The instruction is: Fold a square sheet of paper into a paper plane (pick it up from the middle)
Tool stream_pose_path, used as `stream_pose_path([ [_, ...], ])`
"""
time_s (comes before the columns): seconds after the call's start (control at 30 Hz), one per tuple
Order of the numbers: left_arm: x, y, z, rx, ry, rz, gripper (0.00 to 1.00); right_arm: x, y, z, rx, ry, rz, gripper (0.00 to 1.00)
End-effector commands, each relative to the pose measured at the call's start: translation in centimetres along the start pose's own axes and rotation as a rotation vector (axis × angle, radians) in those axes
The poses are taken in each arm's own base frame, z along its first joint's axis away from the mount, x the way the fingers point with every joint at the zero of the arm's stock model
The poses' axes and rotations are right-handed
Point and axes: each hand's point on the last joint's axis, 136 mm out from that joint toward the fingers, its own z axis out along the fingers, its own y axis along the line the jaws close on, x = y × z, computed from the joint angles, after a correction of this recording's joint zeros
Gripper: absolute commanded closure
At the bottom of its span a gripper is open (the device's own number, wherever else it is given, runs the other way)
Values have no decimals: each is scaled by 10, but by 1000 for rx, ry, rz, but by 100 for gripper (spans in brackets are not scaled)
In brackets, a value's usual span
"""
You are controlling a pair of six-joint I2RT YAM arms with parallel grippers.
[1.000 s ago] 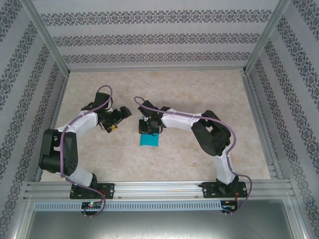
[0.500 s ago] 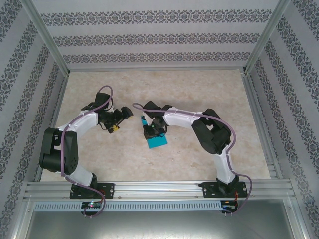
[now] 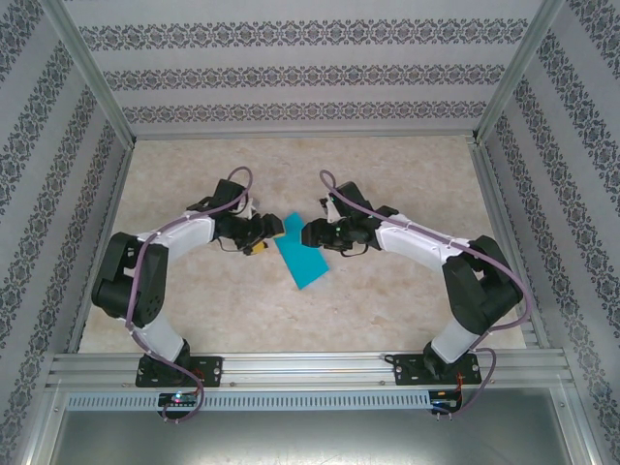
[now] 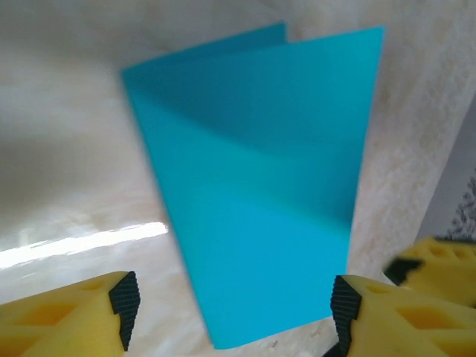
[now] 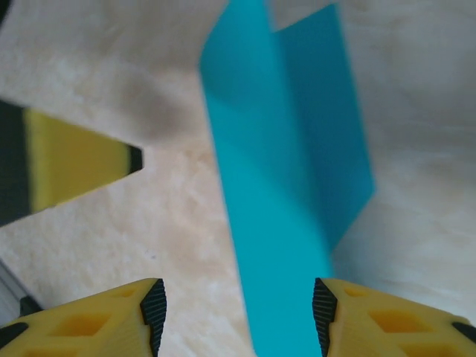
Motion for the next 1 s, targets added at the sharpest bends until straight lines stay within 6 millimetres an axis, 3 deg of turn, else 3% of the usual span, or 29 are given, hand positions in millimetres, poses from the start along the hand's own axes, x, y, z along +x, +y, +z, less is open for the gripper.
stream_pose_path([
  [0.0, 1, -26, 14, 53, 24, 80, 38, 6, -22, 1, 26, 8, 58, 40],
  [0.13, 3, -29, 28, 60, 42, 75, 45, 19, -32, 4, -19, 86, 53, 34],
  [0.4, 6, -27, 38, 54, 65, 69, 46, 47, -38, 14, -101, 189, 68, 34],
  [0.57, 7, -24, 40, 47, 69, 67, 46, 57, -40, 17, -121, 212, 95, 42],
  [0.83, 7, -20, 43, 36, 74, 65, 47, 64, -41, 13, -137, 209, 130, 67],
  [0.97, 8, -20, 43, 36, 76, 66, 47, 64, -40, 11, -140, 197, 137, 70],
])
